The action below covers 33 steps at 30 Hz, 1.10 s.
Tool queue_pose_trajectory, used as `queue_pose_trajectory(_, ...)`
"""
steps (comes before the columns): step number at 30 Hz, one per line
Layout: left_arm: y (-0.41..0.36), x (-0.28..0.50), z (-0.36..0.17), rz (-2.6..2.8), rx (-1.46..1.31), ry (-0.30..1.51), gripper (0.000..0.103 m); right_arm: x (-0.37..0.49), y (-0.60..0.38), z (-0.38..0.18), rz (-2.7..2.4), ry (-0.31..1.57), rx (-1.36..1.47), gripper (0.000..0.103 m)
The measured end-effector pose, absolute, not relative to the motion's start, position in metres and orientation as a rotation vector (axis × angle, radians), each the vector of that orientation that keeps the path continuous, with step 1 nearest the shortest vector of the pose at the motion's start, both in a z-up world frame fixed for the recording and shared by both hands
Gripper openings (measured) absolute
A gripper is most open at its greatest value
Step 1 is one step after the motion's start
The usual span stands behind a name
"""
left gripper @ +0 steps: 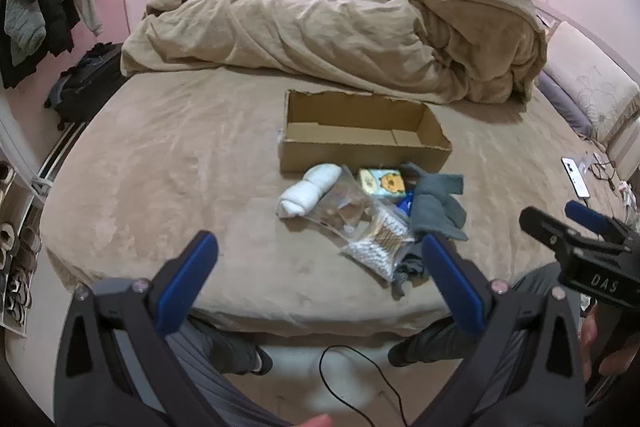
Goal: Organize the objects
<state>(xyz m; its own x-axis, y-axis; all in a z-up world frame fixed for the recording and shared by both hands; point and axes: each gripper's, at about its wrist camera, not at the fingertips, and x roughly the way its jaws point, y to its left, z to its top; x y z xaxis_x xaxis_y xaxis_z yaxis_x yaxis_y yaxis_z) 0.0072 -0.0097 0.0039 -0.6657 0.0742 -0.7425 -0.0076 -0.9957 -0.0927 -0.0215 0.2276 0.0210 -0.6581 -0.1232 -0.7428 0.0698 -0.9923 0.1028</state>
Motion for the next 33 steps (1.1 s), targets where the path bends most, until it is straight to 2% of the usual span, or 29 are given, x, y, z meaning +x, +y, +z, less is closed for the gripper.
queue_pose_trajectory(9,-0.01,0.007,0.007,2.818,-1.269,-0.133,0.103,-0.016,0.215,0.024,-2.782,0.01,1.237,0.103)
queue_pose_trajectory(33,-0.016,0.004,0.007,2.831,-1.279,-0.159,0.103,-0.016,0.213,0.023,-2.738,-0.038,1.242,0.103)
